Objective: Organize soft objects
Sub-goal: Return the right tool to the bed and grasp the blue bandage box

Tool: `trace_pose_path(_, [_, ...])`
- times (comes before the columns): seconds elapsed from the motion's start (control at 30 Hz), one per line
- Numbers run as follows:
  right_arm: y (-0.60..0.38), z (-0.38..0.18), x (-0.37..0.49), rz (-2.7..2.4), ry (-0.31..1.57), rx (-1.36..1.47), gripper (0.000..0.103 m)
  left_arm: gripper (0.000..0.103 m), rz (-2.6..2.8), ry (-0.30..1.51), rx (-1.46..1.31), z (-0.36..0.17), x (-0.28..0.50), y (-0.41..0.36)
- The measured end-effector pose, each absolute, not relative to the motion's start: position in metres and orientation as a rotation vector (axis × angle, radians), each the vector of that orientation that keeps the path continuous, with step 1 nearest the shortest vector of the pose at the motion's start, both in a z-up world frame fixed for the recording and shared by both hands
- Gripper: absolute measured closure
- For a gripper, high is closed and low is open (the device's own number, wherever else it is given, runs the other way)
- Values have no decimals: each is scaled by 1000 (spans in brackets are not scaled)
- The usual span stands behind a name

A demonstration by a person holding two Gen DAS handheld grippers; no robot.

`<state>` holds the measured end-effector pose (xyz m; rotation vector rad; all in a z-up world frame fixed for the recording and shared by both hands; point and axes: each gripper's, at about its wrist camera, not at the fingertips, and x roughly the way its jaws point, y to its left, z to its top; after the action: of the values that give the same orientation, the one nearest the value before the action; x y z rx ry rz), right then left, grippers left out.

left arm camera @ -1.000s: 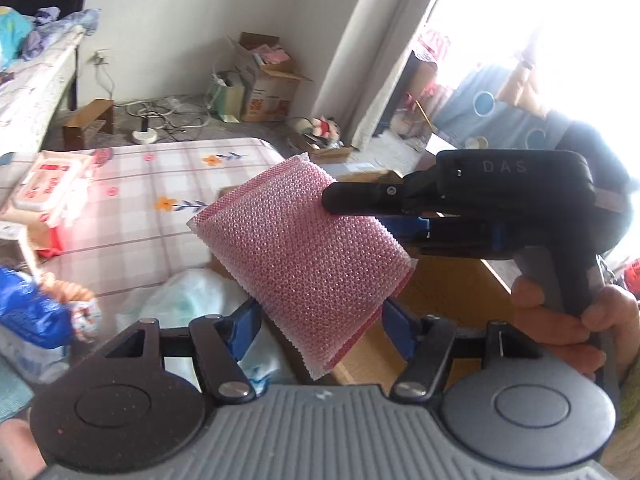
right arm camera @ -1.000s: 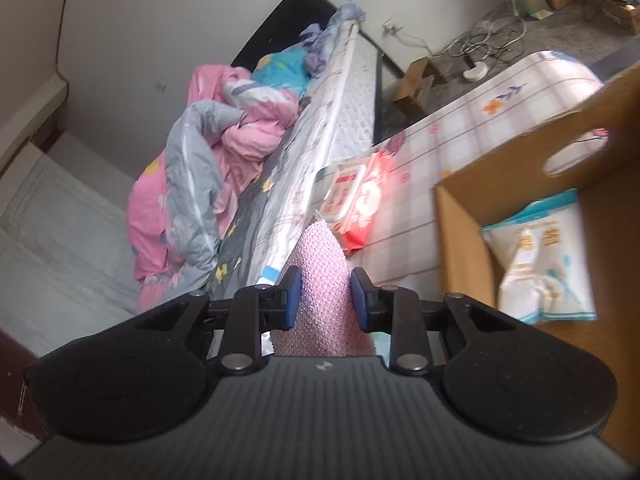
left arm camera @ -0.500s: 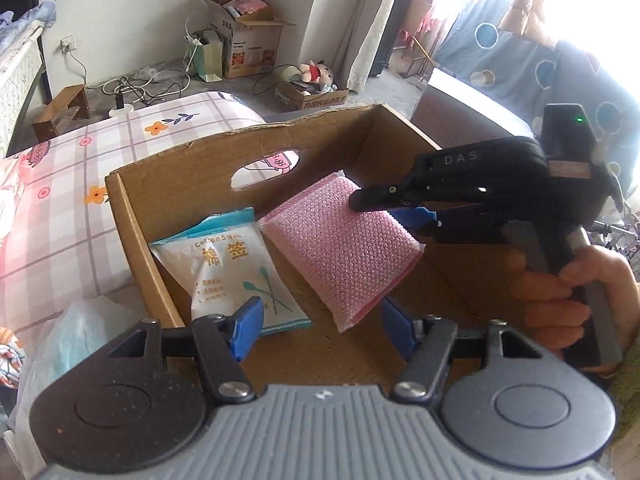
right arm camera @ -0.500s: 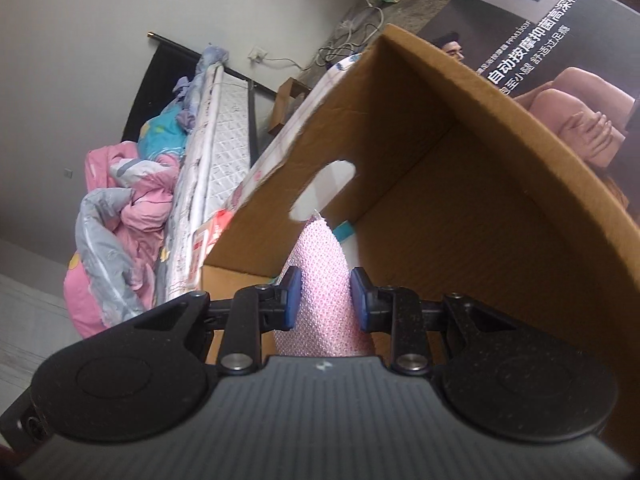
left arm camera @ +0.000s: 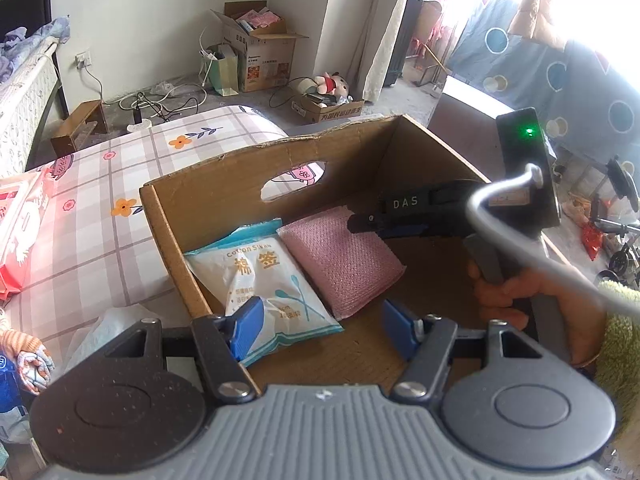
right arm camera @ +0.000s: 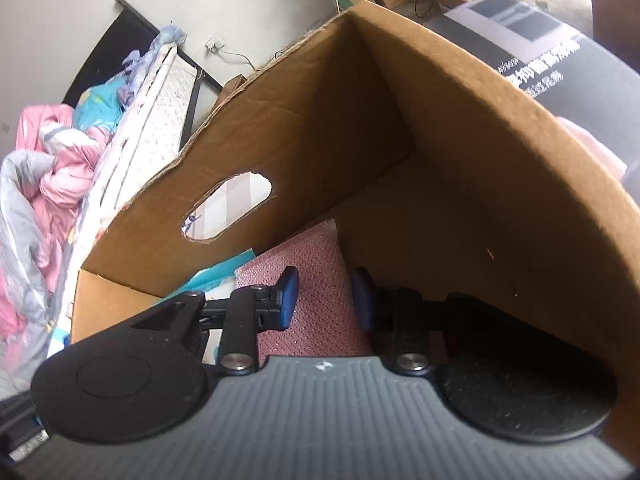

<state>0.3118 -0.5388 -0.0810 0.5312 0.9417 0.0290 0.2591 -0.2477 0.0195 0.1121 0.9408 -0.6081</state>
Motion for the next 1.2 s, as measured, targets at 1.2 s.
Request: trace_pose_path(1.2, [-283, 106, 228, 619, 925, 707, 38, 11, 36, 680, 281, 69, 187, 28])
